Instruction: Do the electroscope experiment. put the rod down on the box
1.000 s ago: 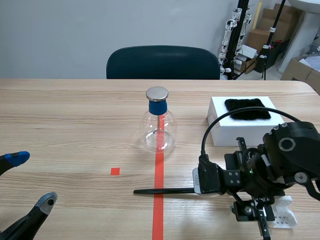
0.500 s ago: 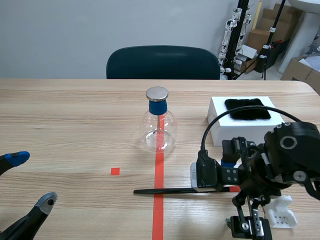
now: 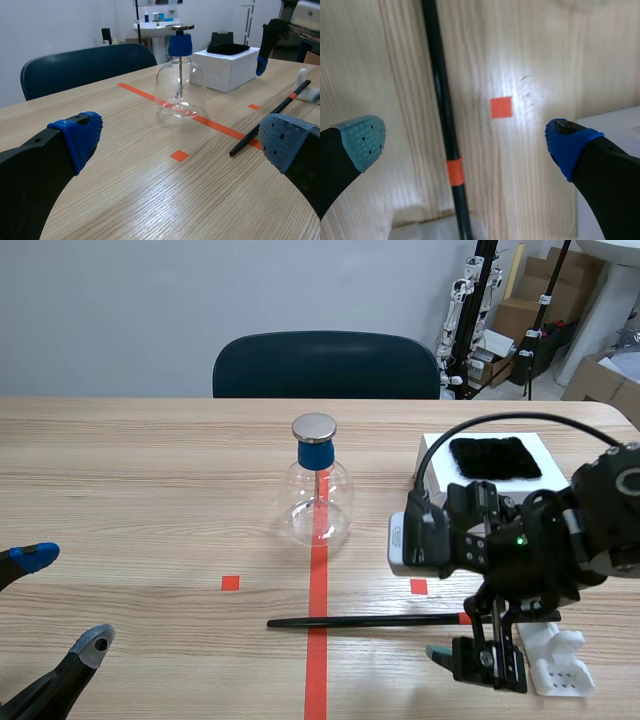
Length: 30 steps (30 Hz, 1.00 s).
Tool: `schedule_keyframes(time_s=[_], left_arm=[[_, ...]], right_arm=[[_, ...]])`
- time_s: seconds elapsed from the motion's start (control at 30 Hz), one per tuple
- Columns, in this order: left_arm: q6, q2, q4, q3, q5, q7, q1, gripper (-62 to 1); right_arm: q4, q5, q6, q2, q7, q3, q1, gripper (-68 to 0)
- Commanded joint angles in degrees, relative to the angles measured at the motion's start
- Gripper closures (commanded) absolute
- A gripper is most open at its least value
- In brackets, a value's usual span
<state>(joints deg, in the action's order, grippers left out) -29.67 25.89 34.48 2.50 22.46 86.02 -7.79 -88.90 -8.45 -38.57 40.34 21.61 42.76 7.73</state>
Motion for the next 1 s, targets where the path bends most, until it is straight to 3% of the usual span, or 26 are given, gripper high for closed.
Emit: schedule_keyframes(time_s=[0.0, 0.5, 0.7, 0.97], left_arm=[[-0.1, 0.5, 0.8, -0.3, -0.7, 1.6, -0.1, -62.3], [-0.1, 0.5, 0.8, -0.3, -0.7, 1.6, -0.1, -62.3], [-0.1, 0.5, 0.8, -0.3, -0.7, 1.6, -0.1, -62.3], [-0.1, 0.5, 0.8, -0.3, -0.7, 1.6, -0.1, -62.3]], right_arm=[[-0.6, -0.3, 0.0, 1.5, -3.8, -1.3, 0.2, -67.9], [-0.7, -1.0, 0.0, 4.3, -38.4, -3.1, -4.9, -67.9], [-0.7, -1.0, 0.0, 4.2, -41.0, -3.1, -4.9, -67.9], [-0.7, -1.0, 0.0, 4.2, -41.0, -3.1, -4.9, -67.9]])
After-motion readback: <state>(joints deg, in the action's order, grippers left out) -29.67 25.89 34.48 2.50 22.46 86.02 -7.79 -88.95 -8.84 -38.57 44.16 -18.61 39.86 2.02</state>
